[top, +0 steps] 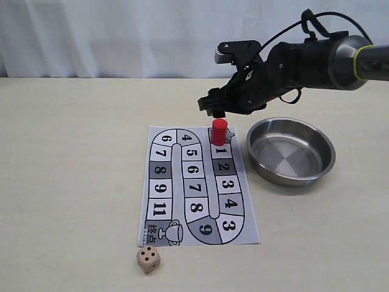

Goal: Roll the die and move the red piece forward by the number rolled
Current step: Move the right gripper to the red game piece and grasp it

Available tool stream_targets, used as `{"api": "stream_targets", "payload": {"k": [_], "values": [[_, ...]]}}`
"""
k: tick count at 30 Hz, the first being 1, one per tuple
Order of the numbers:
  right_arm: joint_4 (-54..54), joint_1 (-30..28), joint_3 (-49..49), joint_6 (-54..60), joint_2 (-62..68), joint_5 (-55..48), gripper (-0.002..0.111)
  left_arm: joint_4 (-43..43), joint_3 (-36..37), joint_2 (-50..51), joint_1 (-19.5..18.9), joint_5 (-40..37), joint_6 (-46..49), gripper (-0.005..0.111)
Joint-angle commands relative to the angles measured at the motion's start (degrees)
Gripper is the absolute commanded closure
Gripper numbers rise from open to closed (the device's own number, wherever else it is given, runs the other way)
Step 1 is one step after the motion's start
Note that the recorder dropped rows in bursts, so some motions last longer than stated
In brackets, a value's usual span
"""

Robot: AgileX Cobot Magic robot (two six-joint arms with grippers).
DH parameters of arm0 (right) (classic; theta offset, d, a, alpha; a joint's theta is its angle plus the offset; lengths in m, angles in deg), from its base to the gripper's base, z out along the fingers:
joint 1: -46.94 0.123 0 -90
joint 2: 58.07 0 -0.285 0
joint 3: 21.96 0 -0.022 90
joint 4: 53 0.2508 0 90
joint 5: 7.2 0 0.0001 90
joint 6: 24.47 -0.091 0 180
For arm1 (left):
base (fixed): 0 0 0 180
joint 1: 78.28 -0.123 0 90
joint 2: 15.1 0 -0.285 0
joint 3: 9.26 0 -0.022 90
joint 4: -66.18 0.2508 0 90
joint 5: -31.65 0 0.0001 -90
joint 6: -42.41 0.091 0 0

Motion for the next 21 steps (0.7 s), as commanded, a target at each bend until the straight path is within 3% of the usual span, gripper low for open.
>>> {"api": "stream_targets", "payload": {"k": [1,21], "values": [[-0.2,-0.6,-0.2,0.3,2.3,4.4,0.042,-0.3,0.1,0.0,0.0,0.6,-0.2,0.107],[2.6,-0.4,-0.2,0.3,7.0,9.0,0.044,-0.3,0.1,0.0,0.0,0.6,-0.2,0.107]]}}
